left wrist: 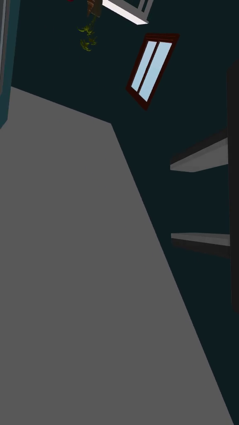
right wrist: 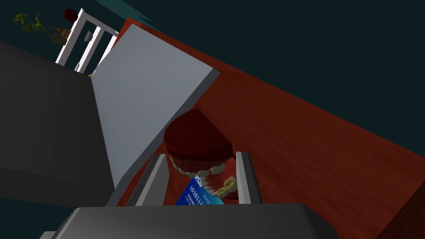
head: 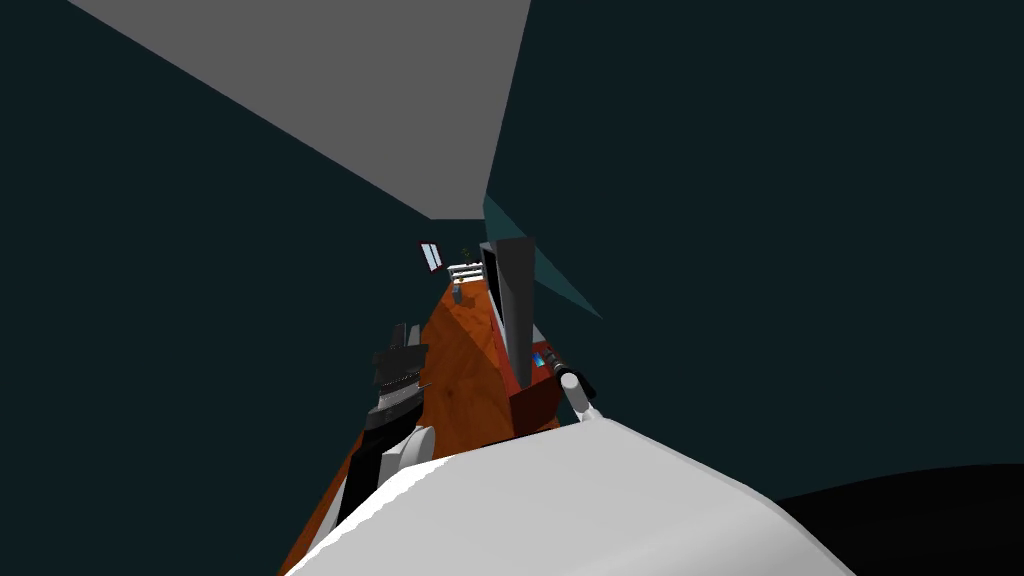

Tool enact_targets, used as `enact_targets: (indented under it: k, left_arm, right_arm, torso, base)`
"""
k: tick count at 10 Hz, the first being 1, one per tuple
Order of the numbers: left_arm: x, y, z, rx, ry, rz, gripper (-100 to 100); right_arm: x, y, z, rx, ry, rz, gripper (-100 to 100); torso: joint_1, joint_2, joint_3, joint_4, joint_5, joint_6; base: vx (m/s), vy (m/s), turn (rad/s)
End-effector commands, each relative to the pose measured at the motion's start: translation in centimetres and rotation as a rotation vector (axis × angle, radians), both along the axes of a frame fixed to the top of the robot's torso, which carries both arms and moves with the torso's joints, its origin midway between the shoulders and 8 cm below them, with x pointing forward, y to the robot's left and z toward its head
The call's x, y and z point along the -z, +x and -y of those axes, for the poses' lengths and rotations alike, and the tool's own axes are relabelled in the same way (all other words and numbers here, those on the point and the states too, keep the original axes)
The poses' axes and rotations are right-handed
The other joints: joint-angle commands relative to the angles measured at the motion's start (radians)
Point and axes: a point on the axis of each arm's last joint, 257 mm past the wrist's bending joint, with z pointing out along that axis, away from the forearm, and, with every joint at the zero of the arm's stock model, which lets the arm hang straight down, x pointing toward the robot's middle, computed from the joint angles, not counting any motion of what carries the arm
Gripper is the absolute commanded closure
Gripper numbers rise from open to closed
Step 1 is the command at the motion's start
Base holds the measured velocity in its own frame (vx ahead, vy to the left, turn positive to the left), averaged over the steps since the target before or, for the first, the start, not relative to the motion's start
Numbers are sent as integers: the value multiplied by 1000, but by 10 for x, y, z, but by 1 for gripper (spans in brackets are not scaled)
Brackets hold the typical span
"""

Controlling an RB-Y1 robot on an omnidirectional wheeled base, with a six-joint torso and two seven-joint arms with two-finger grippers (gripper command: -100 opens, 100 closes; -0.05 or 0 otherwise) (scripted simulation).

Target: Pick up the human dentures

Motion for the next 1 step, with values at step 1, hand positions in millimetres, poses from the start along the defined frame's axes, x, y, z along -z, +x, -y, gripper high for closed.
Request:
enact_targets:
  k: [1]
  left_arm:
    - [0,0,0,0,0,0,0]
  right_arm:
    - [0,0,0,0,0,0,0]
  torso:
    - [0,0,0,0,0,0]
  base:
    - [0,0,0]
